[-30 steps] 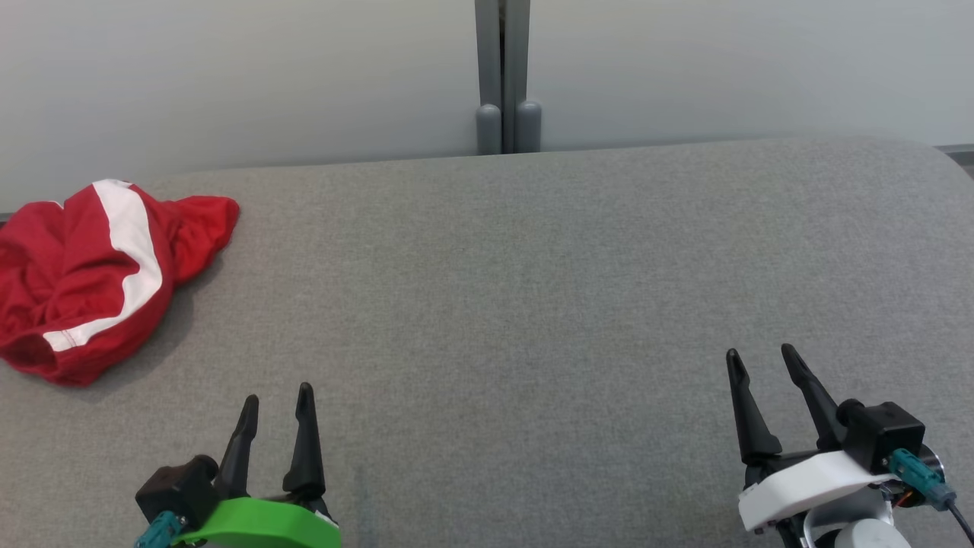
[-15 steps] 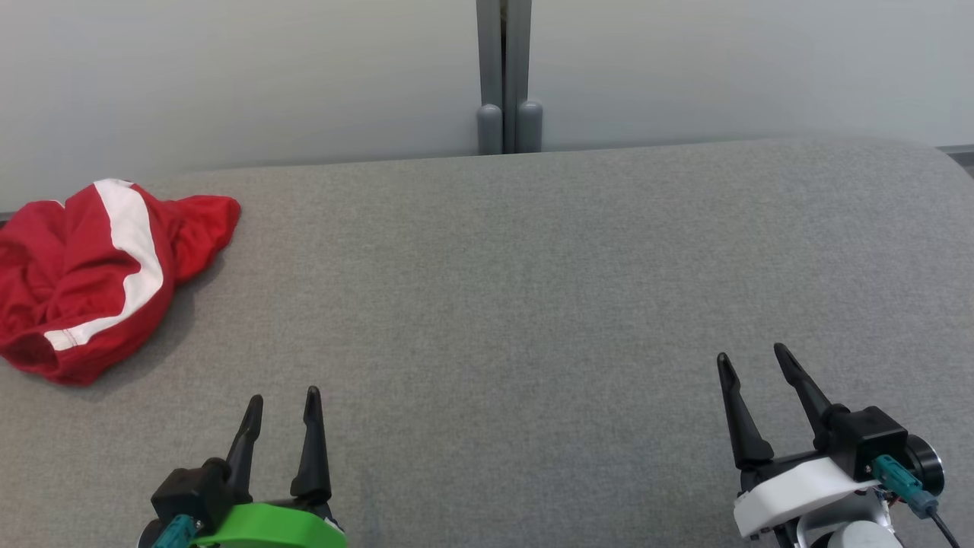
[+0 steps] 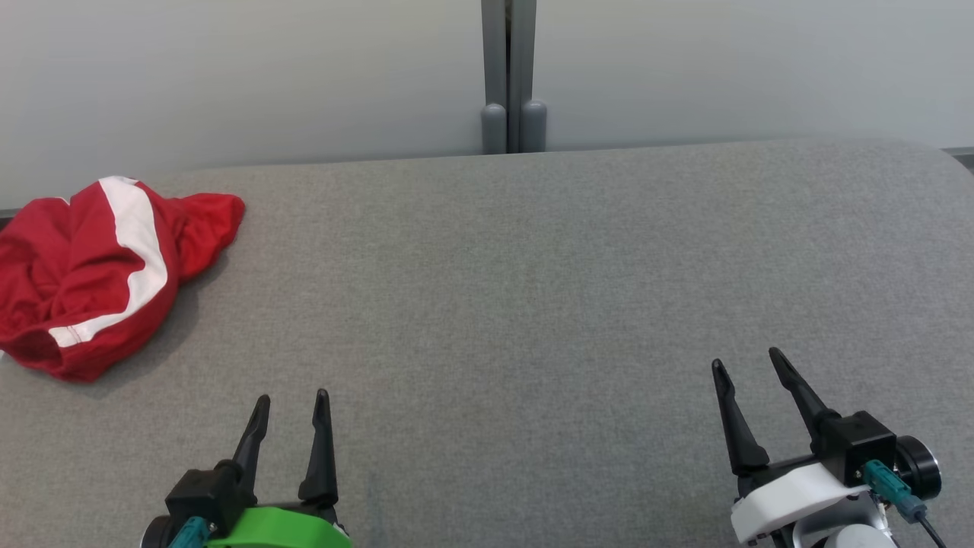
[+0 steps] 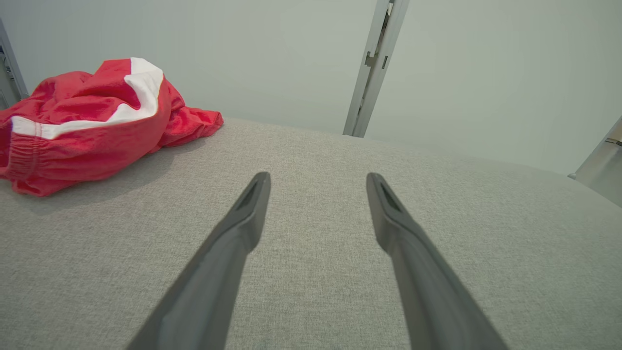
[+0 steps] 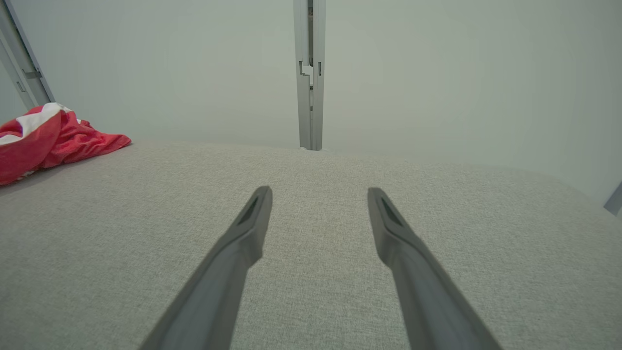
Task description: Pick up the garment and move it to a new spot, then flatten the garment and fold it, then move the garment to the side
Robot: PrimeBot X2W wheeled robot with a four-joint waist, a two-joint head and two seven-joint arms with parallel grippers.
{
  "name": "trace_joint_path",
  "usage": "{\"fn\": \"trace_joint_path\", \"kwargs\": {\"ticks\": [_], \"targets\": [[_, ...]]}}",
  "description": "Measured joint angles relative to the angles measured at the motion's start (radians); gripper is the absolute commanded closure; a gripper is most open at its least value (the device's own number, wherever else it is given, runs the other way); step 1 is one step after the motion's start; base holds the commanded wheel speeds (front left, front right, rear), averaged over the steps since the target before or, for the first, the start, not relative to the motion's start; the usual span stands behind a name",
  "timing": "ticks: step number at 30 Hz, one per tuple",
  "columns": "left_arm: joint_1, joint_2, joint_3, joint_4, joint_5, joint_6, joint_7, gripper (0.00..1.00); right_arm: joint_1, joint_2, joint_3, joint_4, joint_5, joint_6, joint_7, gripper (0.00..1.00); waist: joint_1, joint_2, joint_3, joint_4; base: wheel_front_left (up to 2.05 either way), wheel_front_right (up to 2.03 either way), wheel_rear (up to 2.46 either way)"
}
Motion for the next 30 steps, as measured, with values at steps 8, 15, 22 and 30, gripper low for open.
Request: {"fn": "trace_joint_path", "kwargs": {"ticks": [8, 15, 22, 30], "targets": [[0.0, 0.0, 0.001, 0.004, 0.001, 0.0, 0.0, 0.0, 0.0, 0.0, -0.001, 0.014, 0.009, 0.0, 0.0, 0.0, 0.0, 0.0, 0.0, 0.003, 0.0, 0.0, 0.0], [0.0, 0.0, -0.006, 0.008, 0.002, -0.002, 0.0, 0.0, 0.0, 0.0, -0.016, 0.012, 0.011, 0.0, 0.0, 0.0, 0.0, 0.0, 0.0, 0.019, 0.0, 0.0, 0.0], [-0.003, 0.0, -0.008, 0.004, 0.003, -0.001, -0.002, 0.0, 0.007, -0.001, -0.032, 0.008, 0.012, 0.0, -0.001, 0.0, 0.0, 0.0, 0.002, 0.085, 0.0, 0.0, 0.0], [-0.002, 0.001, 0.008, 0.001, 0.005, 0.002, -0.002, 0.0, 0.006, -0.001, -0.022, 0.01, 0.021, 0.0, -0.001, 0.0, 0.0, 0.0, 0.004, 0.211, 0.0, 0.0, 0.0]]}}
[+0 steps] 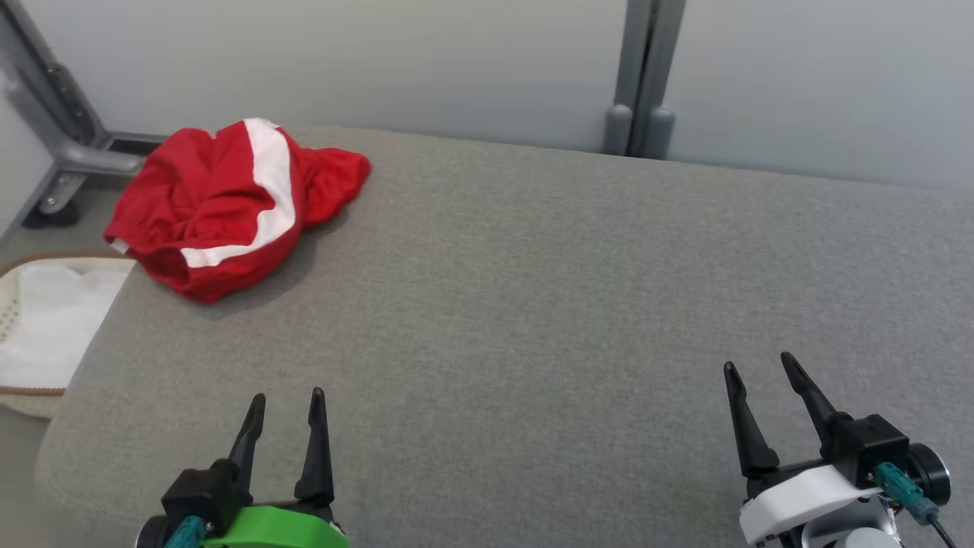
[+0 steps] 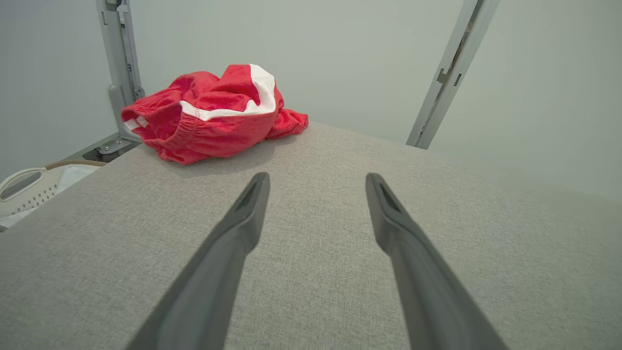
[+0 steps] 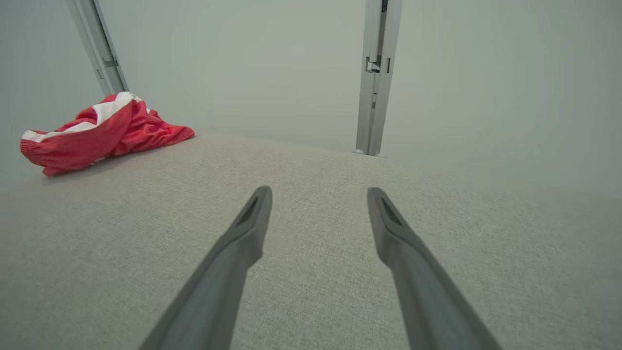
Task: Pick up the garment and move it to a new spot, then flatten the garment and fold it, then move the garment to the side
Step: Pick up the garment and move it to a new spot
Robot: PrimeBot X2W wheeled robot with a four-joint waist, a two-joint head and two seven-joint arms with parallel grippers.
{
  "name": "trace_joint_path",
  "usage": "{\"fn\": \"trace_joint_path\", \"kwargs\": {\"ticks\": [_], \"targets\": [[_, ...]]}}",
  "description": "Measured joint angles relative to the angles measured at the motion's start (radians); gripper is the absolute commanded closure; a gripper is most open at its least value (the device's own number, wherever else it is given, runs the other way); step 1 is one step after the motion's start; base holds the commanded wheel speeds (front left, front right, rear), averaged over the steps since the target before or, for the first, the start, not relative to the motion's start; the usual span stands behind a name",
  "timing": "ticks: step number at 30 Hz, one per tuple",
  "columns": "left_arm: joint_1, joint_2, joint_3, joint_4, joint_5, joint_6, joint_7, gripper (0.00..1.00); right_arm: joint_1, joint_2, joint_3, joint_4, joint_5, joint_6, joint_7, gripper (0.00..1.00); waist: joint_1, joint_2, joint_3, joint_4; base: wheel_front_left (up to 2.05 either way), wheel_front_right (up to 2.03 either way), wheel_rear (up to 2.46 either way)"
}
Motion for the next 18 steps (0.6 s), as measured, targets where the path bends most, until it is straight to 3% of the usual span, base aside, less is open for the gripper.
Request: {"fn": "trace_joint_path", "kwargs": {"ticks": [9, 18], "targets": [[0.002, 0.0, 0.02, -0.001, 0.005, -0.003, 0.0, 0.0, -0.001, 0.0, 0.011, 0.004, 0.009, 0.0, 0.0, 0.0, 0.0, 0.0, -0.002, 0.135, 0.0, 0.0, 0.0], [0.004, 0.0, 0.047, -0.011, 0.004, 0.0, 0.0, 0.0, -0.001, 0.001, 0.018, 0.004, 0.01, 0.0, 0.0, 0.0, 0.0, 0.0, 0.004, 0.173, 0.0, 0.0, 0.0]]}}
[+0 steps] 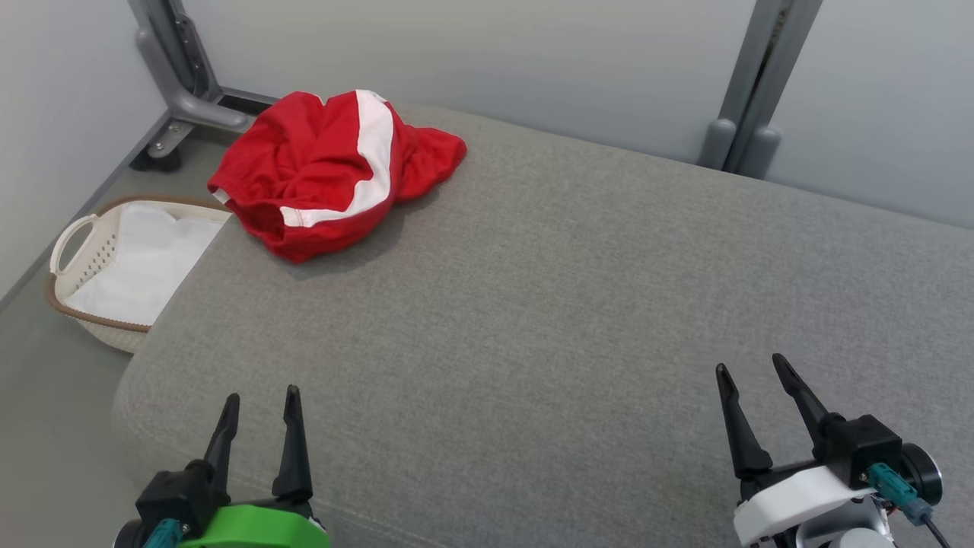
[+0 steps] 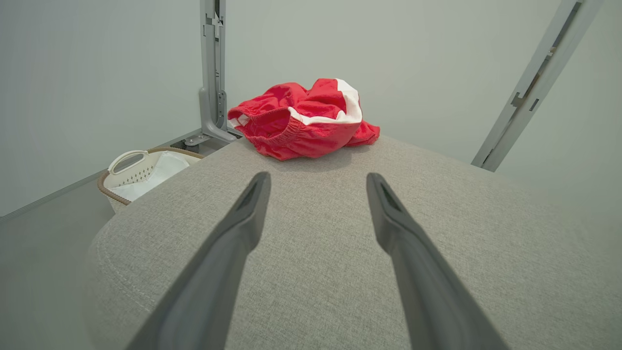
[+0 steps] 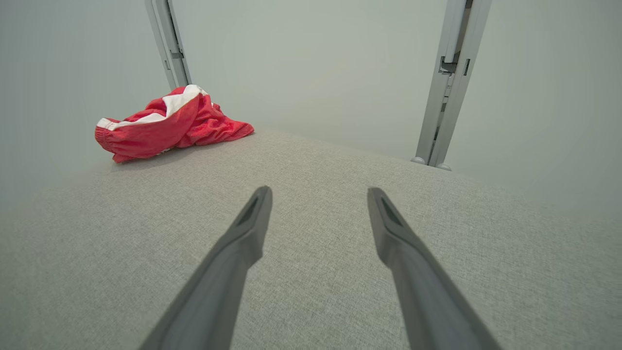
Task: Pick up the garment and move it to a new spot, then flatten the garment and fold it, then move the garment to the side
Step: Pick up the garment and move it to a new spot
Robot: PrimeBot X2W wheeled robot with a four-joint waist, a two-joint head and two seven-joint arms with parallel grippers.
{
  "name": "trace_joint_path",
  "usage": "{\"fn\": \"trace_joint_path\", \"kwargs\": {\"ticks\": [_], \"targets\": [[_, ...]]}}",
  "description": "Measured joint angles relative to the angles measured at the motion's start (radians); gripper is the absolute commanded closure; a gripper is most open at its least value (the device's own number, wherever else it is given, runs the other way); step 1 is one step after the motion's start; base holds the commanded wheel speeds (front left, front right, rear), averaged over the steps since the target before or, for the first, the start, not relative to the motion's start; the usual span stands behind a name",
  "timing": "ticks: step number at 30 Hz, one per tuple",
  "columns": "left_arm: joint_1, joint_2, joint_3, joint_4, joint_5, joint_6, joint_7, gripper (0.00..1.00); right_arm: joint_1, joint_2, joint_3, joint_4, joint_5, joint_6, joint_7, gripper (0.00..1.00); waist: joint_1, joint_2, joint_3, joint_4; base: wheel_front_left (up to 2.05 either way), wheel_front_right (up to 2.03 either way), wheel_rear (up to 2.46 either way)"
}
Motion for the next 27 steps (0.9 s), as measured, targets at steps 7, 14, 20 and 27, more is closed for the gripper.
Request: {"fn": "trace_joint_path", "kwargs": {"ticks": [7, 14, 20, 27], "targets": [[-0.023, 0.001, 0.094, -0.051, 0.006, 0.003, 0.0, 0.0, -0.004, 0.0, -0.004, -0.012, -0.01, 0.0, 0.0, 0.0, 0.0, 0.0, 0.022, -0.024, 0.0, 0.0, 0.0], [-0.223, 0.135, 0.185, -0.098, 0.045, -0.018, 0.0, 0.0, -0.028, 0.0, 0.006, -0.023, -0.039, 0.0, 0.0, 0.0, 0.0, 0.0, 0.062, -0.059, 0.0, 0.0, 0.0], [-0.433, 0.269, 0.188, 0.011, -0.012, -0.023, 0.053, 0.0, -0.053, 0.0, 0.019, -0.03, -0.084, 0.0, 0.0, 0.0, 0.0, 0.0, 0.113, -0.097, 0.0, 0.0, 0.0], [-0.572, 0.352, 0.13, 0.146, -0.118, -0.027, 0.166, 0.0, -0.082, 0.0, 0.044, -0.046, -0.135, 0.0, 0.0, 0.0, 0.0, 0.0, 0.202, -0.142, 0.0, 0.0, 0.0]]}}
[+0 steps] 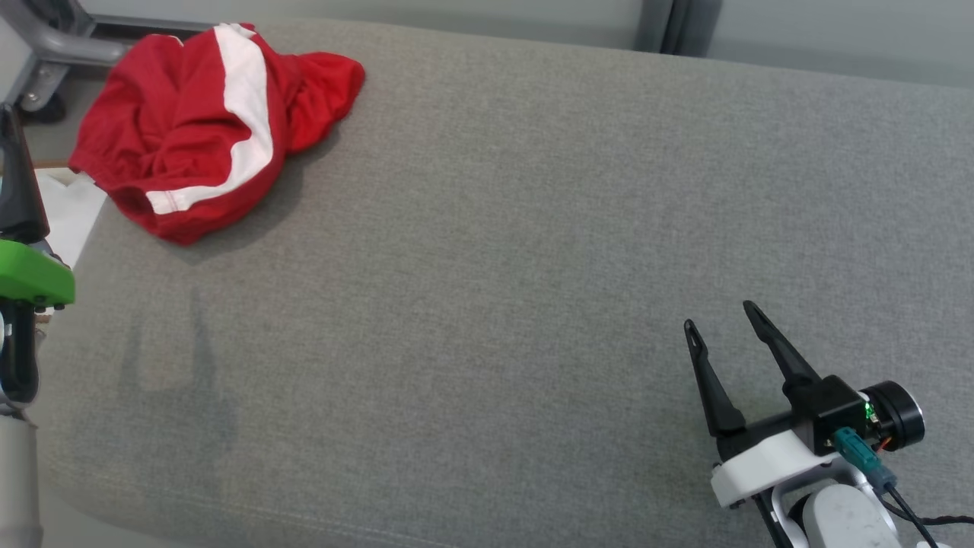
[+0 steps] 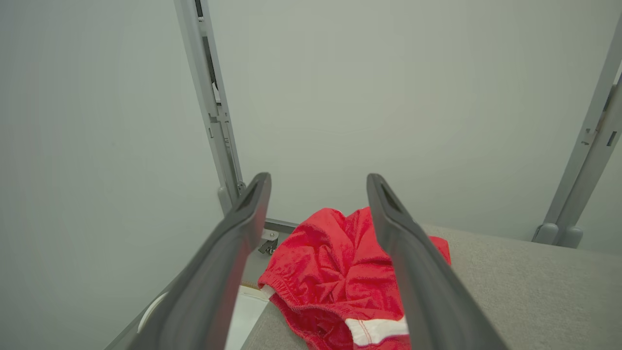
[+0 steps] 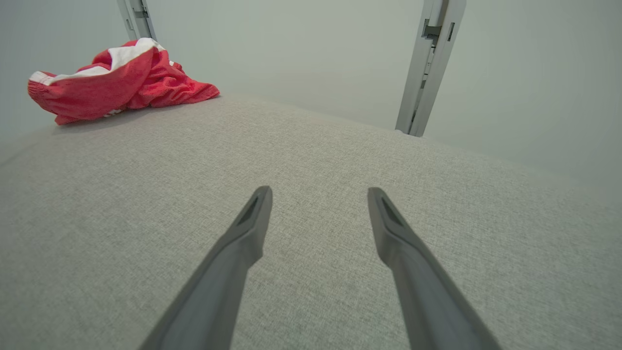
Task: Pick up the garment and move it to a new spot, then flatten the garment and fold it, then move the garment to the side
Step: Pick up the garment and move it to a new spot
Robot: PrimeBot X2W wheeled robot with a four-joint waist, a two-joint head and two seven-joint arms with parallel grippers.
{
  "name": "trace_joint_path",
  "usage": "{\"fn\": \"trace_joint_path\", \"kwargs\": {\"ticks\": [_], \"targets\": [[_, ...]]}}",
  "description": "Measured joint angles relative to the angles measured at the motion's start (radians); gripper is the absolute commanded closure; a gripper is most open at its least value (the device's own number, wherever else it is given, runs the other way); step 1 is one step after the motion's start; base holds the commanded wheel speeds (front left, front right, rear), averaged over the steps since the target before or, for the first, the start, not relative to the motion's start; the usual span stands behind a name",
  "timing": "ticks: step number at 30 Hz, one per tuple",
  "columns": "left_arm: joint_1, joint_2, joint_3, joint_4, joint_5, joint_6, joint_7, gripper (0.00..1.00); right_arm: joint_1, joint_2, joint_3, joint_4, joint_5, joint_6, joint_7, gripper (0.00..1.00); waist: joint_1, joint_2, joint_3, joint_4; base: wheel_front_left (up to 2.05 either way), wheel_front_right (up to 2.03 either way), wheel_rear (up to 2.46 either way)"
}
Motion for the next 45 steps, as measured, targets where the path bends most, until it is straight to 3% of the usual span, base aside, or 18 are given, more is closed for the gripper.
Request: {"fn": "trace_joint_path", "kwargs": {"ticks": [8, 21, 24, 25, 26, 27, 28, 34, 45], "targets": [[-0.021, 0.041, -0.071, 0.156, -0.133, -0.002, 0.118, 0.0, -0.037, 0.0, 0.031, -0.012, -0.034, 0.0, 0.0, 0.0, 0.0, 0.0, 0.116, -0.047, 0.0, 0.0, 0.0], [-0.093, 0.056, -0.155, 0.304, -0.243, -0.002, 0.149, 0.0, -0.072, -0.001, 0.015, -0.027, -0.07, 0.0, 0.0, 0.0, 0.0, 0.0, 0.267, -0.091, 0.0, 0.0, 0.0], [-0.11, 0.051, -0.166, 0.318, -0.267, -0.002, 0.141, 0.51, -0.074, -0.001, 0.013, -0.028, -0.07, 0.0, -0.001, 0.0, 0.0, 0.0, 0.284, -0.097, 0.0, 0.0, 0.0], [-0.112, 0.05, -0.177, 0.32, -0.271, -0.002, 0.141, 0.57, -0.076, 0.0, 0.014, -0.028, -0.07, 0.0, -0.001, 0.0, 0.0, 0.0, 0.286, -0.1, 0.0, 0.0, 0.0], [-0.112, 0.05, -0.185, 0.322, -0.274, -0.002, 0.141, 0.79, -0.078, 0.0, 0.014, -0.028, -0.07, 0.0, -0.001, 0.0, 0.0, 0.0, 0.287, -0.102, 0.0, 0.0, 0.0], [-0.112, 0.05, -0.195, 0.323, -0.277, -0.002, 0.14, 0.93, -0.079, 0.0, 0.014, -0.028, -0.069, 0.0, -0.001, 0.0, 0.0, 0.0, 0.287, -0.103, 0.0, 0.0, 0.0], [-0.113, 0.052, -0.2, 0.323, -0.277, -0.002, 0.131, 1.0, -0.08, 0.0, 0.014, -0.027, -0.068, 0.0, -0.001, 0.0, 0.0, 0.0, 0.285, -0.104, 0.0, 0.0, 0.0], [-0.117, 0.083, -0.217, 0.318, -0.279, -0.002, 0.097, 1.0, -0.081, -0.001, 0.016, -0.012, -0.047, 0.0, -0.001, 0.0, 0.0, 0.0, 0.254, -0.108, 0.0, 0.0, 0.0], [-0.154, 0.223, -0.235, 0.154, -0.183, 0.031, 0.076, 1.0, -0.069, -0.001, 0.034, 0.014, 0.036, 0.0, -0.001, 0.0, 0.0, 0.0, 0.125, -0.126, 0.0, 0.0, 0.0]]}}
